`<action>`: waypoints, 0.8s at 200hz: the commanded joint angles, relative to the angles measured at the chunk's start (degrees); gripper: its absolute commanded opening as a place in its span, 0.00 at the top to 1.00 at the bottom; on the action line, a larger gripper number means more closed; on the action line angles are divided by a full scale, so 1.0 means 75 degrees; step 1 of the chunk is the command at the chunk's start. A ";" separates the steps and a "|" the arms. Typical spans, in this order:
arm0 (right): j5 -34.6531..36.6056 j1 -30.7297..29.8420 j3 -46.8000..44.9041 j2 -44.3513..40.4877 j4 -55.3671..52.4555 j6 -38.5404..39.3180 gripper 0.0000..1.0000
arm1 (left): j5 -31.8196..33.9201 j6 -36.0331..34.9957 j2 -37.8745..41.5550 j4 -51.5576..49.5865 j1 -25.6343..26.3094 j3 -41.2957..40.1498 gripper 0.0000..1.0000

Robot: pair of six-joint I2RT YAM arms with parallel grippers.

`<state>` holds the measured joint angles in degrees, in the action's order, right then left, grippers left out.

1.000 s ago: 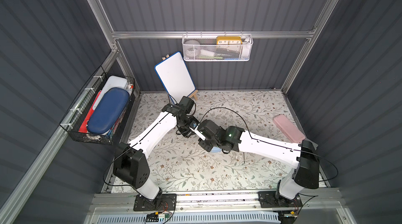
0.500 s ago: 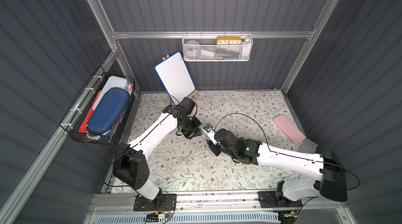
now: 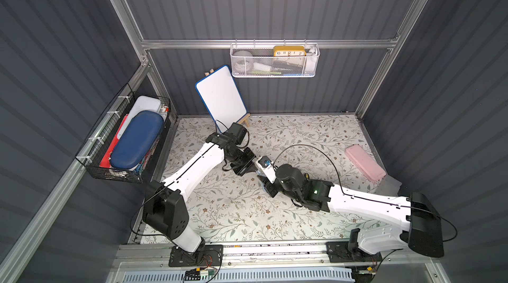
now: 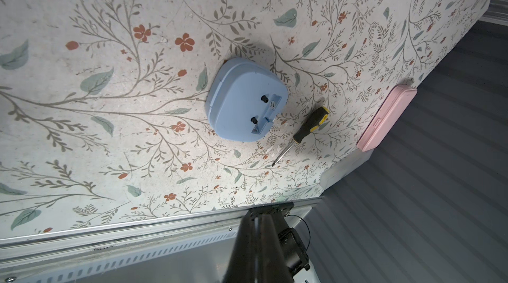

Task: Remove the battery from the alarm
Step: Pick up the cover from the center of the board.

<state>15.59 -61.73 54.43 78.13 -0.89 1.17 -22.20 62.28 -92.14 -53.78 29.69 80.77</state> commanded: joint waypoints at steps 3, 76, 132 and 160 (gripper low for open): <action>-0.0221 -0.0024 0.0250 0.0035 -0.0022 0.0121 0.60 | -0.0177 -0.0253 -0.0065 -0.0072 -0.0010 0.0070 1.00; 0.0290 -0.0260 0.0382 0.0395 -0.0046 0.0490 0.61 | -0.0252 -0.0305 -0.0090 -0.0060 -0.0010 0.0058 1.00; 0.1145 -0.0540 0.0429 0.0610 0.0061 0.0836 0.62 | -0.0309 -0.0324 -0.0056 -0.0072 -0.0010 0.0094 1.00; 0.1400 -0.0561 0.0412 0.0657 0.0231 0.0820 0.65 | -0.0298 -0.0324 -0.0009 -0.0072 -0.0010 0.0082 1.00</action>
<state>22.46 -65.69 56.03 82.59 -0.73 6.59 -23.62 61.12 -92.42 -53.78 29.69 80.77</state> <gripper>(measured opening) 0.359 0.066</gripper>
